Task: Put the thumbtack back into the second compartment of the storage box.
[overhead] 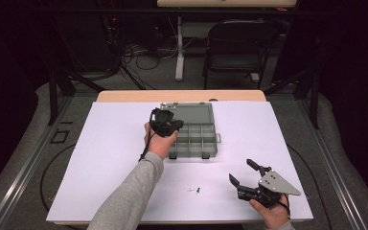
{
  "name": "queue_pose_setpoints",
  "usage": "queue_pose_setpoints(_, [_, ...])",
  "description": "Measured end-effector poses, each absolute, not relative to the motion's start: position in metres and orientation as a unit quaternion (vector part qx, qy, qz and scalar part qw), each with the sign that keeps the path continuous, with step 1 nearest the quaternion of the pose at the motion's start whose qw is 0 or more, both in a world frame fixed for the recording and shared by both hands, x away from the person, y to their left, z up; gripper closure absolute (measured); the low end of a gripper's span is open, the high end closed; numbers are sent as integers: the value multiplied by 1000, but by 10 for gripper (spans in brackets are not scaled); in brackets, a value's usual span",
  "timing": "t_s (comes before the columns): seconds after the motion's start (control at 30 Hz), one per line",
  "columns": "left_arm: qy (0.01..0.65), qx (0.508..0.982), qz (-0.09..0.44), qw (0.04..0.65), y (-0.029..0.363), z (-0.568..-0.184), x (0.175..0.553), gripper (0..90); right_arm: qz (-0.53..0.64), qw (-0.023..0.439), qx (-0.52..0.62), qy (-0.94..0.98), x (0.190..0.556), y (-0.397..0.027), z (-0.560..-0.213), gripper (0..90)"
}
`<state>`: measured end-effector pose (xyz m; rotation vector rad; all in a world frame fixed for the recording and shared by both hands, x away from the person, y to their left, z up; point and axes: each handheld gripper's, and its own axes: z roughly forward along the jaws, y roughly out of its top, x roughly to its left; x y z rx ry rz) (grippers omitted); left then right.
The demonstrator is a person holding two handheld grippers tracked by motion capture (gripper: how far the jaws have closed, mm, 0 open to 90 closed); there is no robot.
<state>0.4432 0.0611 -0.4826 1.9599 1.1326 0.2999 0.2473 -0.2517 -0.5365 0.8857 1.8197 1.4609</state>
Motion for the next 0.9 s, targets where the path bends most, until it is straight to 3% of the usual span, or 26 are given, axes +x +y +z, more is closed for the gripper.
queue_pose_setpoints(0.9, [465,792,112,379,52,-509,457,842,556,315,336,692,248,-251,-537,197])
